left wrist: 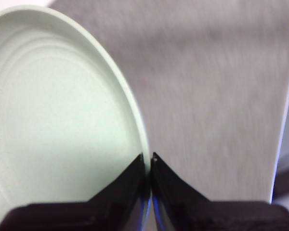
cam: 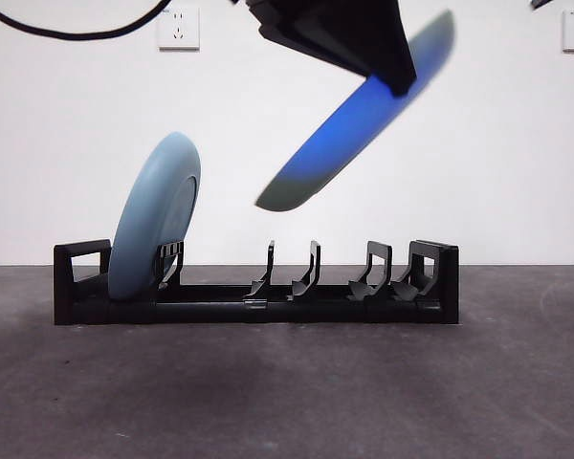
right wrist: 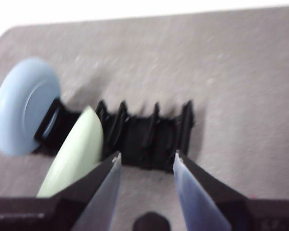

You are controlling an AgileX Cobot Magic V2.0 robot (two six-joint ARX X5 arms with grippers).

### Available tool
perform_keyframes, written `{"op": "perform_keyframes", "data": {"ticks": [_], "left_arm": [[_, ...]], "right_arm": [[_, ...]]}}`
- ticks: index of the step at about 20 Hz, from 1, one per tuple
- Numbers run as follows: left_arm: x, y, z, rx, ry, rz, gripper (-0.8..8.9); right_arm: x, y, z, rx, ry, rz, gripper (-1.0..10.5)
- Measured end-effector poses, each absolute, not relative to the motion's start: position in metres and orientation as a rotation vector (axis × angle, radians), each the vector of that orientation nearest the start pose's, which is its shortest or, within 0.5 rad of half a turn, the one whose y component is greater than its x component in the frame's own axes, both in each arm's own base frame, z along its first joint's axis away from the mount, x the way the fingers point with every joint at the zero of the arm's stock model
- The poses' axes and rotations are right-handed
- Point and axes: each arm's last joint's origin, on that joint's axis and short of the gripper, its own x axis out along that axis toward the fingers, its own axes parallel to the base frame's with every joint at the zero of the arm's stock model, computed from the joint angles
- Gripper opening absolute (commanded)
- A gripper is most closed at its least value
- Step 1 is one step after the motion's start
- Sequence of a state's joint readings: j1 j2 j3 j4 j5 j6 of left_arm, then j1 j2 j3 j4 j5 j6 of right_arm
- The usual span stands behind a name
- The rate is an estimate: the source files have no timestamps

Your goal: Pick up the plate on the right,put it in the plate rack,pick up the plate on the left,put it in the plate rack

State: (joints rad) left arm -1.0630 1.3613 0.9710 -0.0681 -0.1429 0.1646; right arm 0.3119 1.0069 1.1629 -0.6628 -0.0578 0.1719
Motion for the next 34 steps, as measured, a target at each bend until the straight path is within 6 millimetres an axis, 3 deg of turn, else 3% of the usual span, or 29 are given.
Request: {"op": "perform_keyframes", "data": {"ticks": [7,13,21,24,29,34], "left_arm": [[0.22,-0.22,0.312,-0.139,0.205,-0.976,-0.09],[0.268,-0.203,0.295,-0.398,0.223,-0.888,-0.09],[0.306,-0.213,0.273,-0.424,0.332,-0.868,-0.09],[0.309,-0.213,0.265,-0.414,0.376,-0.854,-0.09],[0.316,-0.216,0.236,-0.359,0.502,-0.817,-0.09],[0.315,-0.216,0.233,-0.305,0.519,-0.831,0.23]], "right_arm": [[0.177,0.058,0.382,0.105,0.506,0.309,1.9],[0.177,0.058,0.382,0.105,0.507,0.309,1.9],[0.177,0.058,0.382,0.105,0.51,0.308,1.9],[0.177,0.058,0.382,0.105,0.51,0.308,1.9],[0.177,0.058,0.382,0.105,0.51,0.308,1.9],[0.177,0.058,0.382,0.105,0.51,0.308,1.9]]}}
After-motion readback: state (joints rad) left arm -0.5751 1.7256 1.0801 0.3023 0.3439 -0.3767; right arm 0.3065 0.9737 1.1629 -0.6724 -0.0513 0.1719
